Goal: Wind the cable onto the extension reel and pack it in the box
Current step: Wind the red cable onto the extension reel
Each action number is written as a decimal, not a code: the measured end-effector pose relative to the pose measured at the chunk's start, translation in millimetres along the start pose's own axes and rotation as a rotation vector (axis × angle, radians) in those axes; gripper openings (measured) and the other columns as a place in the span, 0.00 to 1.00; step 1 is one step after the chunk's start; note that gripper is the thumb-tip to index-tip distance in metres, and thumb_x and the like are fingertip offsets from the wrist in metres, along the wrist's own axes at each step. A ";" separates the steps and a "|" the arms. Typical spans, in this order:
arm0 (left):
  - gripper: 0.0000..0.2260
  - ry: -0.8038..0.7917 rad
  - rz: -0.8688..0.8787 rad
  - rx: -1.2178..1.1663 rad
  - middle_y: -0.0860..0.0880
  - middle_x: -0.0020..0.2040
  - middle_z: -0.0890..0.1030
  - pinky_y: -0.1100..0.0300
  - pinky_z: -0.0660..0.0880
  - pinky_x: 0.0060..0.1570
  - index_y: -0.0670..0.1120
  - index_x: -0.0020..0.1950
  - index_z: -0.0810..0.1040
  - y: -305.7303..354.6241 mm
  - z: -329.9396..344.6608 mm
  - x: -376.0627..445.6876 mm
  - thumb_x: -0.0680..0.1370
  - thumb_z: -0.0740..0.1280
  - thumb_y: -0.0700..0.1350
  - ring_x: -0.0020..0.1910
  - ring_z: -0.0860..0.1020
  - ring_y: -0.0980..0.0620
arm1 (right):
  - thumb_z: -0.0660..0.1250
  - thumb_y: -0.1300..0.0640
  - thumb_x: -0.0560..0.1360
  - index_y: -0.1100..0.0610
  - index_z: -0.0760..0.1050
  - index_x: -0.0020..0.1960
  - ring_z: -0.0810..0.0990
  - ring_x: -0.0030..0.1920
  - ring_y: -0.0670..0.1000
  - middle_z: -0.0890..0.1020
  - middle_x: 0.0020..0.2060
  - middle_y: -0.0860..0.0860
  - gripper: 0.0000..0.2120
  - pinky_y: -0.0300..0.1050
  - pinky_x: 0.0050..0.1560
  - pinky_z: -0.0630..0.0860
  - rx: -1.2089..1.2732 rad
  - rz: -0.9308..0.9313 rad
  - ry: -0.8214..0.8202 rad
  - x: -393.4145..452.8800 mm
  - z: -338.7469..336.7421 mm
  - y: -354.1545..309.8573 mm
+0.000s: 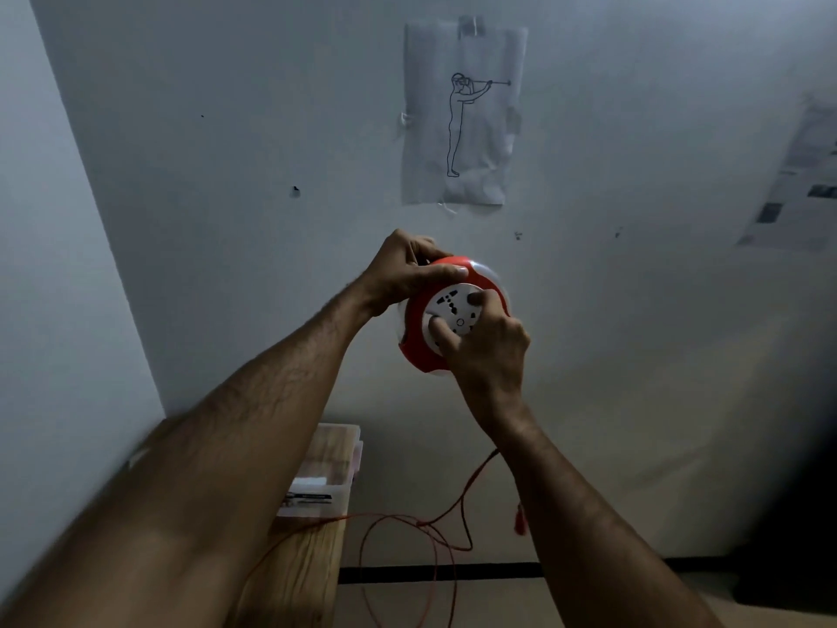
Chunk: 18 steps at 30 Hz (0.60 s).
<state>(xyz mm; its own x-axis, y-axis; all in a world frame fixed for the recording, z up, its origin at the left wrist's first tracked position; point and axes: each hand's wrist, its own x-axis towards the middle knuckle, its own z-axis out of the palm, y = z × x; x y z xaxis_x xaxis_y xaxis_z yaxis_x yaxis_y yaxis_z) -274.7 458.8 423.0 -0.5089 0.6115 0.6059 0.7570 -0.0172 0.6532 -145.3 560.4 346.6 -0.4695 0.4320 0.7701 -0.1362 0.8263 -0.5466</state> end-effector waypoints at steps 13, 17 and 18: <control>0.17 -0.073 0.047 0.040 0.47 0.42 0.82 0.57 0.82 0.42 0.41 0.53 0.87 14.3 2.0 -11.4 0.72 0.78 0.52 0.40 0.83 0.52 | 0.79 0.46 0.70 0.54 0.72 0.48 0.86 0.44 0.52 0.81 0.45 0.51 0.19 0.55 0.37 0.86 0.487 0.665 0.075 -20.3 6.4 -20.1; 0.13 -0.034 0.059 0.005 0.45 0.41 0.82 0.58 0.81 0.39 0.40 0.52 0.87 21.4 -8.7 -16.0 0.75 0.77 0.49 0.39 0.83 0.50 | 0.73 0.48 0.77 0.56 0.74 0.49 0.85 0.39 0.47 0.83 0.43 0.50 0.13 0.36 0.30 0.81 0.256 0.244 0.092 -27.6 -8.2 -32.3; 0.13 -0.019 0.060 -0.024 0.46 0.41 0.83 0.59 0.81 0.39 0.39 0.52 0.87 22.3 -12.8 -16.4 0.76 0.76 0.48 0.39 0.84 0.50 | 0.71 0.49 0.79 0.58 0.75 0.50 0.85 0.38 0.46 0.84 0.43 0.52 0.12 0.35 0.32 0.80 0.101 0.049 0.092 -27.7 -14.3 -31.6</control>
<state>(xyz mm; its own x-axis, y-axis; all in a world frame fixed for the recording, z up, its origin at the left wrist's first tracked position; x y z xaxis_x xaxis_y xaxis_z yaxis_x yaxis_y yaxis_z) -254.7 438.2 433.5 -0.4551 0.6238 0.6354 0.7758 -0.0724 0.6268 -115.5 527.5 347.2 -0.3967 0.5056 0.7662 -0.2042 0.7651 -0.6106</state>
